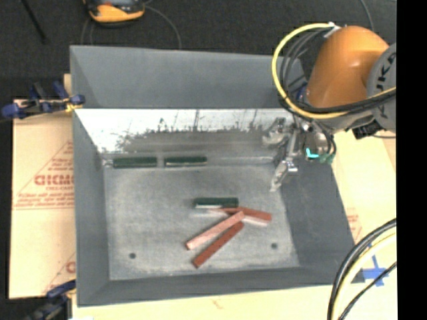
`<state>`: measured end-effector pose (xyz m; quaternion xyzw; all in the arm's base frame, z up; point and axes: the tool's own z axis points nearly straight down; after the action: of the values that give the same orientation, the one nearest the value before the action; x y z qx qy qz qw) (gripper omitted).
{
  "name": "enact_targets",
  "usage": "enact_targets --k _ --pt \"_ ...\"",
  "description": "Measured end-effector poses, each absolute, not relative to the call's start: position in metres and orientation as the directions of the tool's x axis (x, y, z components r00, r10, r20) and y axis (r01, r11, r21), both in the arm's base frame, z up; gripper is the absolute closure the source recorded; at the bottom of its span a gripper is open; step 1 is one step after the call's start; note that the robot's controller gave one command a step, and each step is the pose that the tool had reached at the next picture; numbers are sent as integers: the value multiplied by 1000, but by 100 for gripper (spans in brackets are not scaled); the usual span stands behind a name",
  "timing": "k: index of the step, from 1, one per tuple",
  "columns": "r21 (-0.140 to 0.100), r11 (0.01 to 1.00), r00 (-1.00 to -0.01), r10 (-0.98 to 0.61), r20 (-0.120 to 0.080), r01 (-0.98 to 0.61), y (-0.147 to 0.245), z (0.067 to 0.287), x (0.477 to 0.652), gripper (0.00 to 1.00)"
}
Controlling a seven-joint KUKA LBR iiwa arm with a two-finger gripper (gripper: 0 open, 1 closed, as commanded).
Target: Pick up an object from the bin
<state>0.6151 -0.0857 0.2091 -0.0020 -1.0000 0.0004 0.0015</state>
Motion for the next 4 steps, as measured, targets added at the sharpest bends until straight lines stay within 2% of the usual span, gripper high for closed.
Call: enact_targets --k 1,2,3,4 --pt "-2 1000 -1000 3 -5 3 -85 214 617 0" --pt "-3 1000 -1000 -8 -13 -8 -72 174 606 0" --pt "-3 1000 -1000 4 -5 4 -54 90 602 100" --pt "-3 1000 -1000 4 -5 4 -54 90 602 100"
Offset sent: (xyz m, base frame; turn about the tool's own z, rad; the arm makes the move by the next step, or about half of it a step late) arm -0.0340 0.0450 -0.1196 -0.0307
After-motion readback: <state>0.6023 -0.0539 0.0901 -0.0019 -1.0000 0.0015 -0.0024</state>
